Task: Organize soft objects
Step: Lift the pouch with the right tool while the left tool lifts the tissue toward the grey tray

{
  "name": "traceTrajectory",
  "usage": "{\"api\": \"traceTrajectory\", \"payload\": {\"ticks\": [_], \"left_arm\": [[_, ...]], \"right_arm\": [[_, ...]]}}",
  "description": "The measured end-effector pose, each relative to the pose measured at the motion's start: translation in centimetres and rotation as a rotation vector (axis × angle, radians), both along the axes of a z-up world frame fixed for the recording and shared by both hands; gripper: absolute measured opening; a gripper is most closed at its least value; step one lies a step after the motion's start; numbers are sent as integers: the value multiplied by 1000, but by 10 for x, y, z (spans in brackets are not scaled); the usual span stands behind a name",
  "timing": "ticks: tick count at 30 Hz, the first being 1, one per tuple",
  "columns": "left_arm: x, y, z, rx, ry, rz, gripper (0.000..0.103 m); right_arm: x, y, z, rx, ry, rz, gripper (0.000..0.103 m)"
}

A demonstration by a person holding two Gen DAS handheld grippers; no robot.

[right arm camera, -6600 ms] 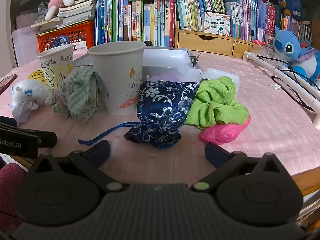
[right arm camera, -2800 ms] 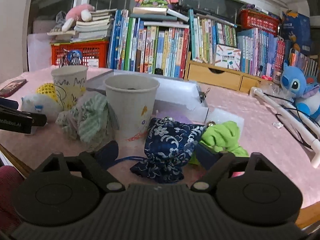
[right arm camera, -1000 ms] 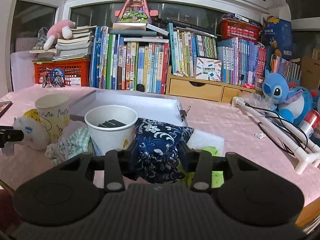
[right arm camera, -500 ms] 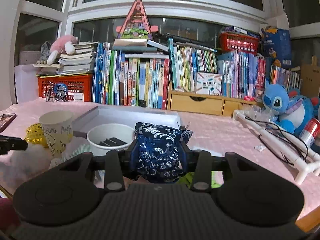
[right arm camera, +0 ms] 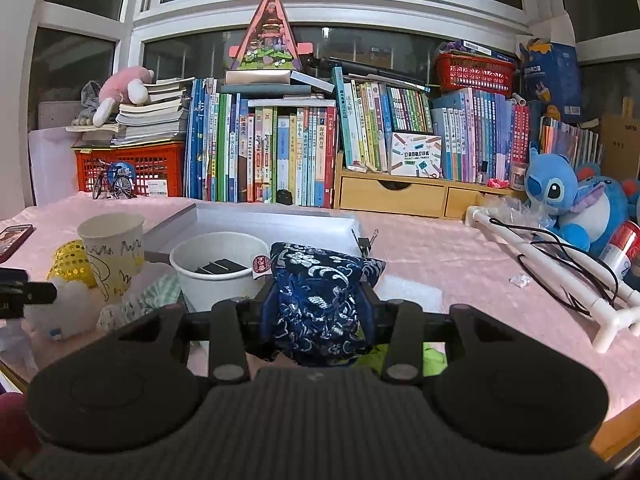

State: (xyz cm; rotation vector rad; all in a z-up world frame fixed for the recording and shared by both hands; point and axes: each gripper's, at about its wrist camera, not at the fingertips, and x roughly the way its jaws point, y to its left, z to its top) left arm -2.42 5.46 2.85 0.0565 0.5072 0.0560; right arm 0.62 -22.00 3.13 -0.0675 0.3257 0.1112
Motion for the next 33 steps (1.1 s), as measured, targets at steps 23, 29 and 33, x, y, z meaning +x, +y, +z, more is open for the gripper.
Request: {"api": "traceTrajectory", "payload": {"ticks": [23,29,33], "left_arm": [[-28,8,-17,-57,146,-76,28],[-29,1,-1,-53,106,-111,28],[-27,-4,12,-67,67,-144,28]], "right_arm": [[-1,2,-8,17,35,16,45],[0,2,-5,16,24,19,45],[1,0,-3,22,18,16,45]]}}
